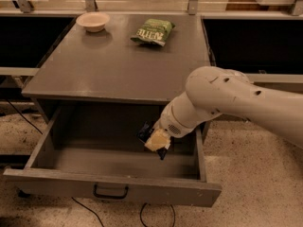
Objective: Place rxbar blueberry into top drawer
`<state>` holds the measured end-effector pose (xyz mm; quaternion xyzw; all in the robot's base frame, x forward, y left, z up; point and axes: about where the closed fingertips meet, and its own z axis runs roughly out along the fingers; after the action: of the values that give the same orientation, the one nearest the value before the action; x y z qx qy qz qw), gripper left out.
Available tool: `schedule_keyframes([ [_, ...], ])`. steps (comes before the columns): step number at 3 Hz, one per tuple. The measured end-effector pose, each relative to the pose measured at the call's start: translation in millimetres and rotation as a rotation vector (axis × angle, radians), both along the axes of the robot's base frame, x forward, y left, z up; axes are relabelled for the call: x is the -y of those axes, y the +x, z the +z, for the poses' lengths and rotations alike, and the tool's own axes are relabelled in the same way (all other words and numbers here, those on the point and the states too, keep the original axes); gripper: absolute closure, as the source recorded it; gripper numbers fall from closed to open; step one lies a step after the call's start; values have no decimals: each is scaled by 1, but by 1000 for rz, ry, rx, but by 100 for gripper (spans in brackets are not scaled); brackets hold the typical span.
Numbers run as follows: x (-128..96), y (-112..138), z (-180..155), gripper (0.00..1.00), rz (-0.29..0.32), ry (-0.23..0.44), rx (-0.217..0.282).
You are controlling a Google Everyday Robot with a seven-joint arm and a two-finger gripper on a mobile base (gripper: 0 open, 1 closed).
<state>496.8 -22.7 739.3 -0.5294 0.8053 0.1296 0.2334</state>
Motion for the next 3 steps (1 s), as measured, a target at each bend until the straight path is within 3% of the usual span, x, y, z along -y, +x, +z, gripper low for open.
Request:
schedule_keyframes([
  [1,-15,9,-27,100,13,23,-26],
  [2,-15,9,-27,100,13,23,-25],
  [3,-9,-2,-49,100,-30,29,13],
])
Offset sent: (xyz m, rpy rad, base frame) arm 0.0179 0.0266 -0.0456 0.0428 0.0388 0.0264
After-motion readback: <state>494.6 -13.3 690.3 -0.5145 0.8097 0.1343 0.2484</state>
